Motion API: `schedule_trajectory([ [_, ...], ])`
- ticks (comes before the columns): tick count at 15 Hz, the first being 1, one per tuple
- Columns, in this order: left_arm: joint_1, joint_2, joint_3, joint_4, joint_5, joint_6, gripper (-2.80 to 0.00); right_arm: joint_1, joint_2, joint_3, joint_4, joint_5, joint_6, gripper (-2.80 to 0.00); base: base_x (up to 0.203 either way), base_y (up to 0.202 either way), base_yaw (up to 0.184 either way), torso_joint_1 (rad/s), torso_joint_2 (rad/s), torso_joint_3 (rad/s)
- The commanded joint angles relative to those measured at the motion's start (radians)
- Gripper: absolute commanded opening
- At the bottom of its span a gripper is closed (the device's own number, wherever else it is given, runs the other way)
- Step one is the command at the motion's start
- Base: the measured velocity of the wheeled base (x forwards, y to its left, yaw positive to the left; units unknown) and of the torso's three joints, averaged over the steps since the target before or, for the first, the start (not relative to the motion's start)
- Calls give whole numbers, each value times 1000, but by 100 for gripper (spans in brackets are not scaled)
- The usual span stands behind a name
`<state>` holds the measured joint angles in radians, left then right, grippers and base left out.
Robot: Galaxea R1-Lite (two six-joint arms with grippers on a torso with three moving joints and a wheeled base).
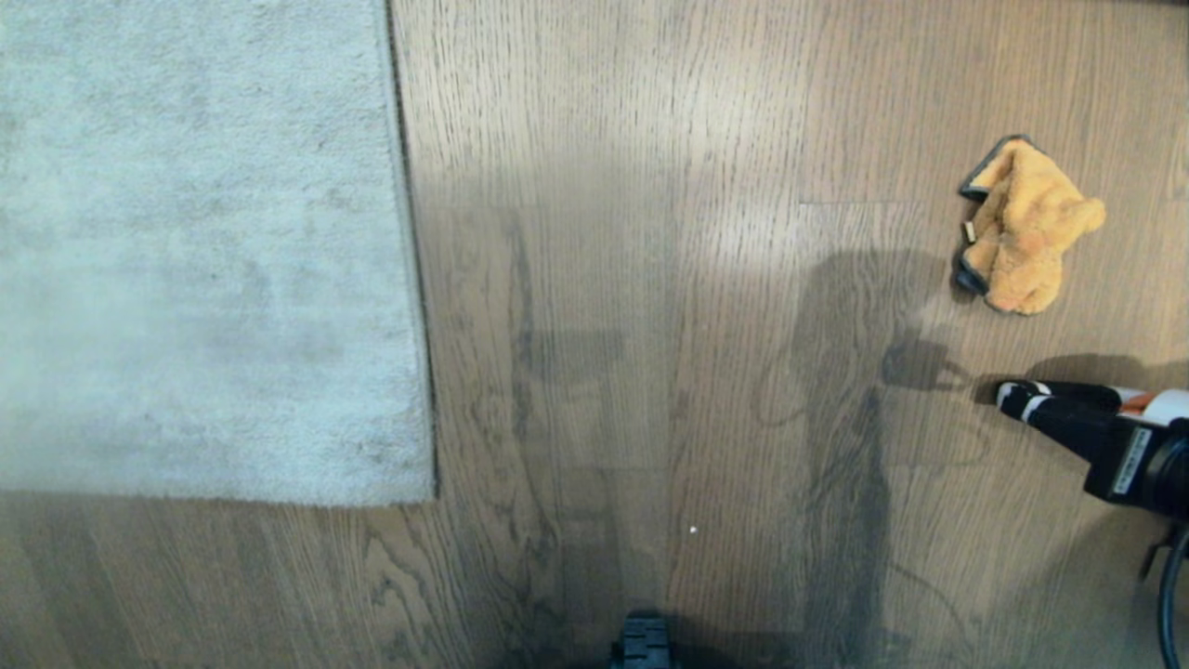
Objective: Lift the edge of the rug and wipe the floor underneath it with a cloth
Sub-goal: Pick up the rag
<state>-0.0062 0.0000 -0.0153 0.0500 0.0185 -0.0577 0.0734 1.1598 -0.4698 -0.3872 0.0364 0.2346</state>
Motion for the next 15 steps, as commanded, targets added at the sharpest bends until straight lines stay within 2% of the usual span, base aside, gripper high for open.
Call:
schedule_trajectory([
  [1,0,0,0,1,1,-1,-280,0,11,-3,-4,0,0,0,0,0,0,0,0,0],
  [11,0,0,0,1,1,-1,-280,0,20,-1,-88,0,15,0,0,0,0,0,0,0],
  [15,0,0,0,1,0,-1,-280,-1,80,-3,-237,-1,15,0,0,0,0,0,0,0],
])
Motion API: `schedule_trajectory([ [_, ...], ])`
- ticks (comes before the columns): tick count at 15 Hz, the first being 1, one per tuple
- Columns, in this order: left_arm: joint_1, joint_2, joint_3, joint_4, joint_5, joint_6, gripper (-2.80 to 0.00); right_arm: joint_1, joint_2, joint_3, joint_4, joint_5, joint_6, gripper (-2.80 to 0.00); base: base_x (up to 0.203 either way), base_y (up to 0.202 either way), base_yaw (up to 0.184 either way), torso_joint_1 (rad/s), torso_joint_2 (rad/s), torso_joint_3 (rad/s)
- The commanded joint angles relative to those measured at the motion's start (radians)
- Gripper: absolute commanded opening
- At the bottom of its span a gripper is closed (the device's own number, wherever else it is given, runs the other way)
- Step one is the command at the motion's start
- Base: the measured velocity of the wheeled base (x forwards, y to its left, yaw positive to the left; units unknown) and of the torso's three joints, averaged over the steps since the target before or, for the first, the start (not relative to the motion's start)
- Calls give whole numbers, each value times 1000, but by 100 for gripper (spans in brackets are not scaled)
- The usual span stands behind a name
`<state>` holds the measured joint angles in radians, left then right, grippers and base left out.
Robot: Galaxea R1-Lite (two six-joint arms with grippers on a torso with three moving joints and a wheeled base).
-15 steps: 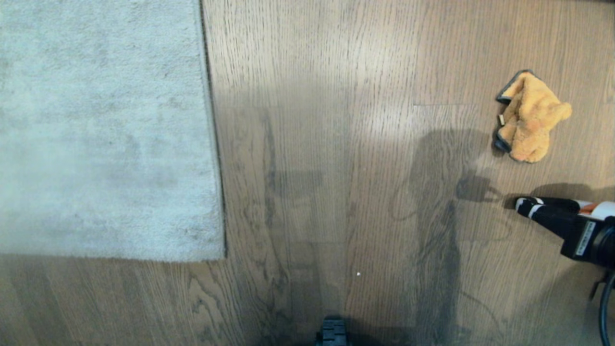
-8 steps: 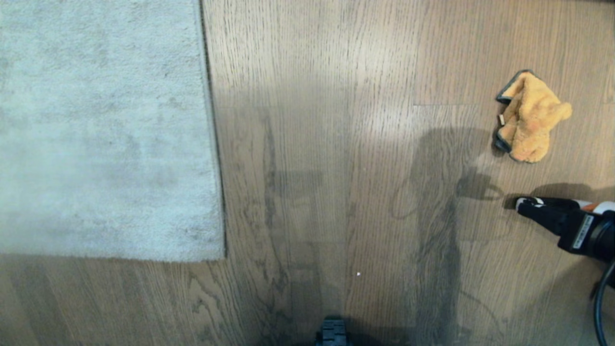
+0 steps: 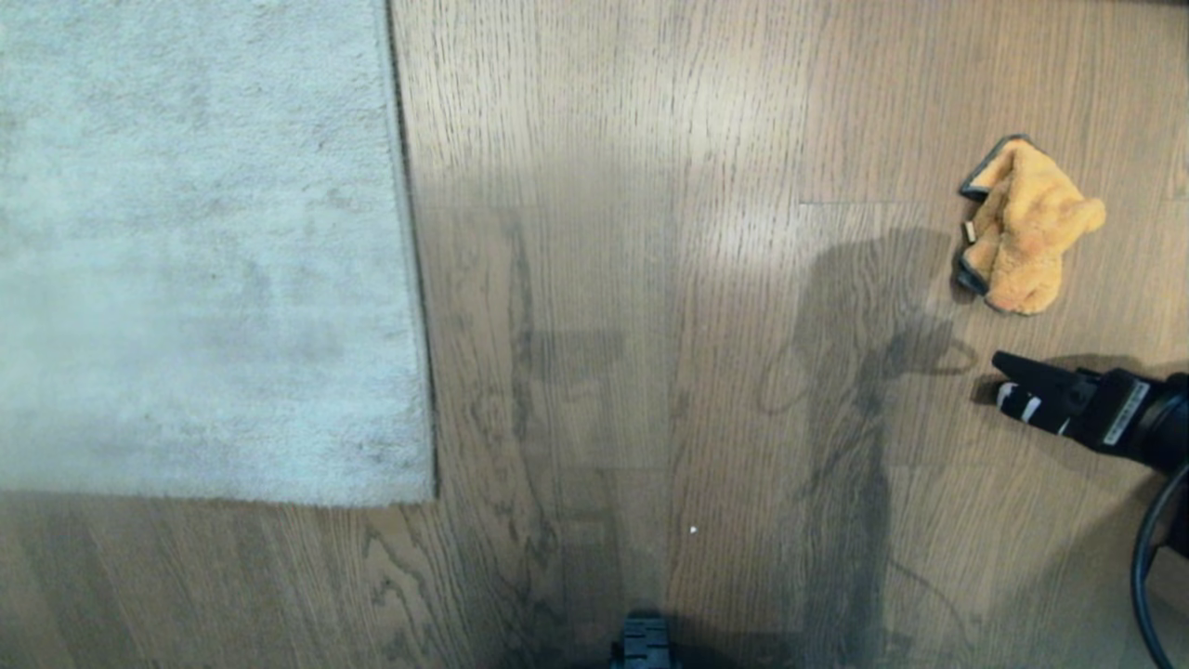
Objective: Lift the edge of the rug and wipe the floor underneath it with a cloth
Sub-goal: Pick up the rag
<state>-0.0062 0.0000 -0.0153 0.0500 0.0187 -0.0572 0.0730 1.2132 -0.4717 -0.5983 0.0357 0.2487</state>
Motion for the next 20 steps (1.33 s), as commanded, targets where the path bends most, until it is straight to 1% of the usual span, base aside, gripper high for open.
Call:
schedule_trajectory([
  [1,0,0,0,1,1,-1,-280,-4,53,-7,-69,0,1,0,0,0,0,0,0,0],
  [8,0,0,0,1,1,-1,-280,-44,161,-33,-284,0,-19,0,0,0,0,0,0,0],
  [10,0,0,0,1,1,-1,-280,-52,167,-35,-299,0,-25,0,0,0,0,0,0,0],
  [13,0,0,0,1,0,-1,-280,-69,180,-81,-292,0,-25,0,0,0,0,0,0,0],
  [18,0,0,0,1,1,-1,-280,-70,201,-84,-298,3,-27,0,0,0,0,0,0,0],
  [20,0,0,0,1,1,-1,-280,-72,219,-88,-300,3,-48,0,0,0,0,0,0,0],
])
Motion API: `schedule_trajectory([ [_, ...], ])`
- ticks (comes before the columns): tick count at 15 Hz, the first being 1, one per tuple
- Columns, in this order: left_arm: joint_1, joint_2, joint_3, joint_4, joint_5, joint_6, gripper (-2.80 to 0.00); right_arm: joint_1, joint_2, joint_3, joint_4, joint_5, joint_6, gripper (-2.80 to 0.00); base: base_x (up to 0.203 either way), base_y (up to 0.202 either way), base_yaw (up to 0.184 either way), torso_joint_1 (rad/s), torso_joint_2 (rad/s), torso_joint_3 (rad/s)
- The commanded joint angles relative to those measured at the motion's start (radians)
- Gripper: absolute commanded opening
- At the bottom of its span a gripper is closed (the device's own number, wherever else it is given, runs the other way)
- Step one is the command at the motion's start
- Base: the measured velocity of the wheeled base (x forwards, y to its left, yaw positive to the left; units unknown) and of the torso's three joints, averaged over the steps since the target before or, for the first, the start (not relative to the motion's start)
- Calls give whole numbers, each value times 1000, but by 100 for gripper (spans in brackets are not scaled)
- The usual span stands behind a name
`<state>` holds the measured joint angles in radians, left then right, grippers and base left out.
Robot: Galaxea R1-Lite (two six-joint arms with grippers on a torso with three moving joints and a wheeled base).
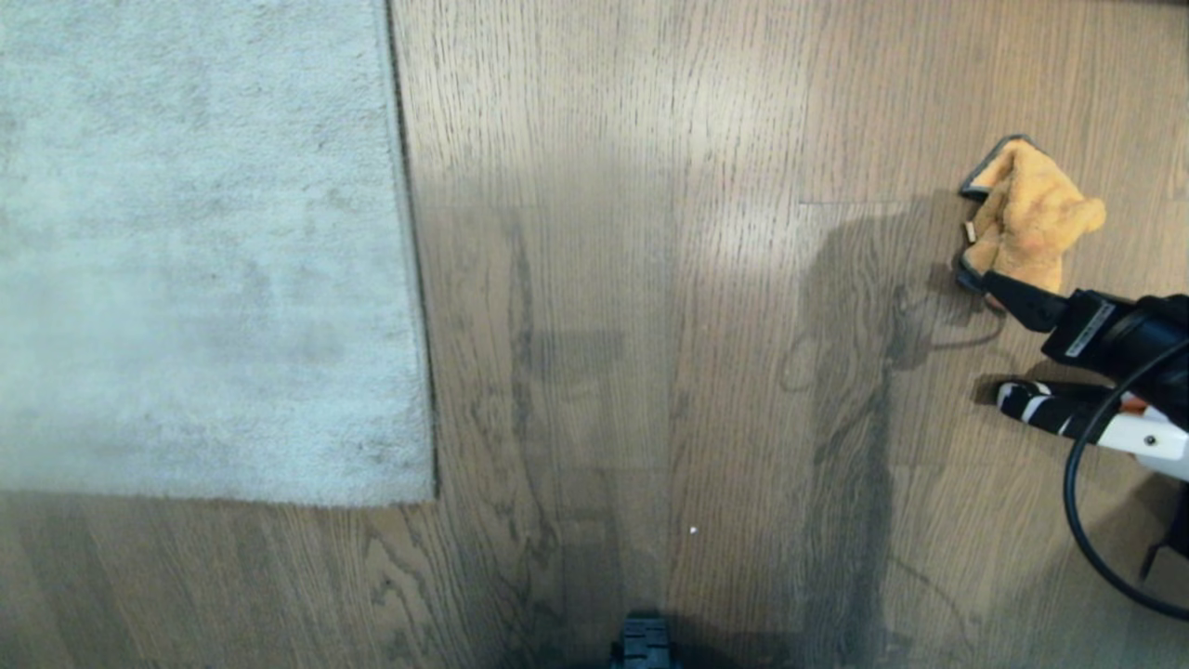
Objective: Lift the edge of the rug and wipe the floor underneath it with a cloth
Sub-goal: Pick up the rag
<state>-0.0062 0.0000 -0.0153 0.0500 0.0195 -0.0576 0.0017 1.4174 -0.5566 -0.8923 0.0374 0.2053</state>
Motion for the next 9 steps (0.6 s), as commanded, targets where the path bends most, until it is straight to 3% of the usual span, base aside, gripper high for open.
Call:
schedule_trajectory([
  [1,0,0,0,1,0,-1,-280,-2,22,-7,-7,1,-14,0,0,0,0,0,0,0],
  [5,0,0,0,1,0,-1,-280,-2,52,-8,-9,1,-19,0,0,0,0,0,0,0],
  [9,0,0,0,1,0,-1,-280,-2,111,-37,-114,1,-18,0,0,0,0,0,0,0],
])
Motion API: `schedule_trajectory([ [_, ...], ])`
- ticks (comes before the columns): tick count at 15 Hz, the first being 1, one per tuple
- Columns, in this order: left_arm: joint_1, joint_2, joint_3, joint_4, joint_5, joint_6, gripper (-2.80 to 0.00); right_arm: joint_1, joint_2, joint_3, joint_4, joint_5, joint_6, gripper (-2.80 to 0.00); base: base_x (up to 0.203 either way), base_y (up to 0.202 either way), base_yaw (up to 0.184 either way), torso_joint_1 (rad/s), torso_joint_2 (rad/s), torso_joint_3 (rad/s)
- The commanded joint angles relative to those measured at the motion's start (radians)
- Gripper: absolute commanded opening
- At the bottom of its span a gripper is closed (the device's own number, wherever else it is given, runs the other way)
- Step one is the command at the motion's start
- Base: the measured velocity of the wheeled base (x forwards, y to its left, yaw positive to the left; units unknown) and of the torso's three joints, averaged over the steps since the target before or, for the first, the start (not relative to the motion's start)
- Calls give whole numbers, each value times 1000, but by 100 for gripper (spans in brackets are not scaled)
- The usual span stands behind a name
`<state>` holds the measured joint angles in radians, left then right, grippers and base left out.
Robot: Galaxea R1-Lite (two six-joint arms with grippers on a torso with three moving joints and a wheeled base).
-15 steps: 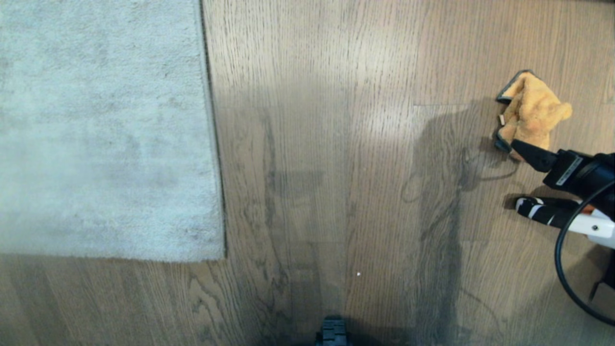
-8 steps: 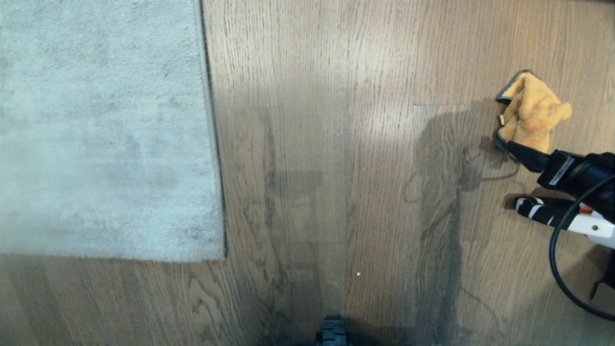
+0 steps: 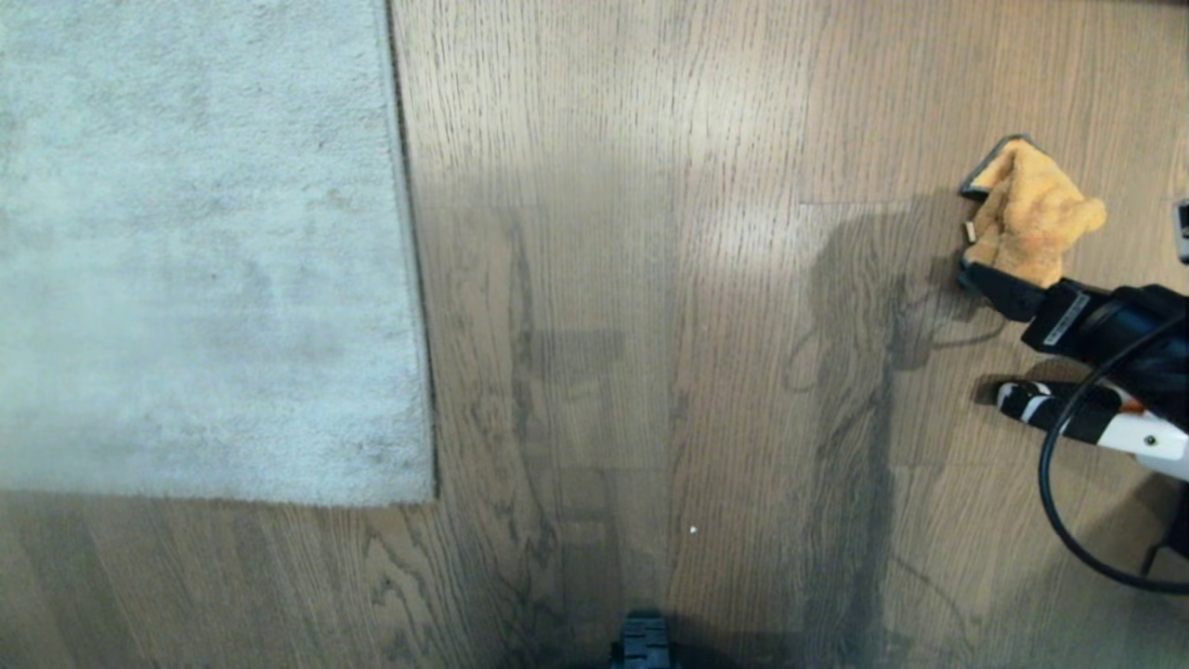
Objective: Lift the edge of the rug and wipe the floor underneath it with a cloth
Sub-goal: Pick up the rag
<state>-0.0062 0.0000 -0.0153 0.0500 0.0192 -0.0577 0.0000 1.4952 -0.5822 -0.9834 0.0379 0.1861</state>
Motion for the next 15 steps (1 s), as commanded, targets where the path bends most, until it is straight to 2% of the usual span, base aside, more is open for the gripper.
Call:
schedule_trajectory([
  [1,0,0,0,1,-1,-1,-280,-5,49,-32,-42,-1,0,0,0,0,0,0,0,0],
  [5,0,0,0,1,-1,-1,-280,-53,83,-65,-62,0,-64,0,0,0,0,0,0,0],
  [10,0,0,0,1,1,-1,-280,-72,119,-113,-110,0,-131,0,0,0,0,0,0,0],
  [13,0,0,0,1,1,-1,-280,-72,135,-123,-115,0,-135,0,0,0,0,0,0,0],
  [15,0,0,0,1,1,-1,-280,-76,170,-139,-167,-1,-145,0,0,0,0,0,0,0],
])
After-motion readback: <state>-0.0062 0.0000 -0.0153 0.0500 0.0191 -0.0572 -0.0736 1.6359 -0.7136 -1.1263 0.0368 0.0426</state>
